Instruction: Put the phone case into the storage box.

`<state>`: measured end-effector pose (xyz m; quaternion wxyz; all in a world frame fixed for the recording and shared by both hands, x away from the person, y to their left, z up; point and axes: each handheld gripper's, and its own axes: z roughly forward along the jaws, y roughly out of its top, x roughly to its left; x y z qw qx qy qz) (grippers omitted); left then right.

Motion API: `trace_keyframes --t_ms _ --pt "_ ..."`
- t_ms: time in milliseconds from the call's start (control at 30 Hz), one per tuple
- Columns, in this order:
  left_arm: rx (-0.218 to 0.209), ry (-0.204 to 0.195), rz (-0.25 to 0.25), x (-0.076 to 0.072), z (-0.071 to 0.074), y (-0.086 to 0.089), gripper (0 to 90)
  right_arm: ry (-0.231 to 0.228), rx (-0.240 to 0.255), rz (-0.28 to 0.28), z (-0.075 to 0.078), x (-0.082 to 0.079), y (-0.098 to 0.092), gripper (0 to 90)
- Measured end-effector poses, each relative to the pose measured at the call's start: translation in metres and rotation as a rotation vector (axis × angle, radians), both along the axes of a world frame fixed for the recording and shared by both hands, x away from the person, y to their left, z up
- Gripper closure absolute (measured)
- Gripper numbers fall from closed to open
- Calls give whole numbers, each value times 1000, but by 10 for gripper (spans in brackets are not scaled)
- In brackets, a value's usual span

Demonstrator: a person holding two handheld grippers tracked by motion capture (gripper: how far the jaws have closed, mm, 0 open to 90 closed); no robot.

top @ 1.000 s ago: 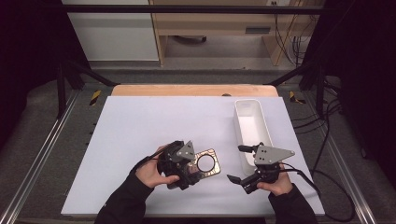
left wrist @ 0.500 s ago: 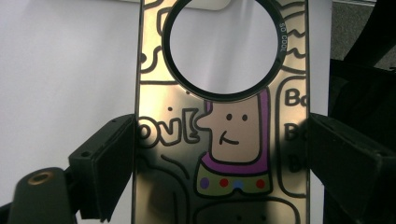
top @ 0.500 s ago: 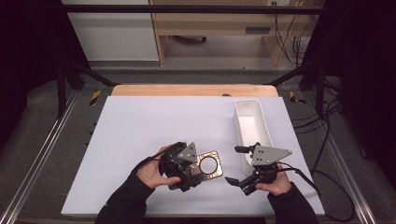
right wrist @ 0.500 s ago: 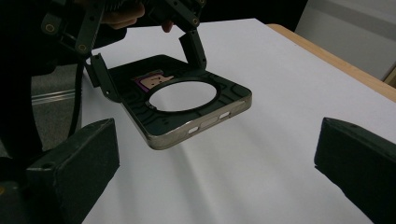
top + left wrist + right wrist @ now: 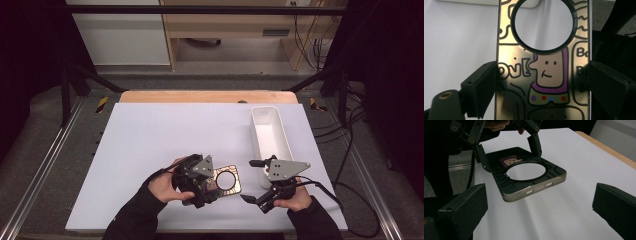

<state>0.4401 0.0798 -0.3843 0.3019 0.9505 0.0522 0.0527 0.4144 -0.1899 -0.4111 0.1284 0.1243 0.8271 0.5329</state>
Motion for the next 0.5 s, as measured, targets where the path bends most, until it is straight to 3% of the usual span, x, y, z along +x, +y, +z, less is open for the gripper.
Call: trace_keyframes --t_ms 500 --pt "-3 4 -46 -6 1 -7 114 -1 -18 43 -3 -3 4 4"
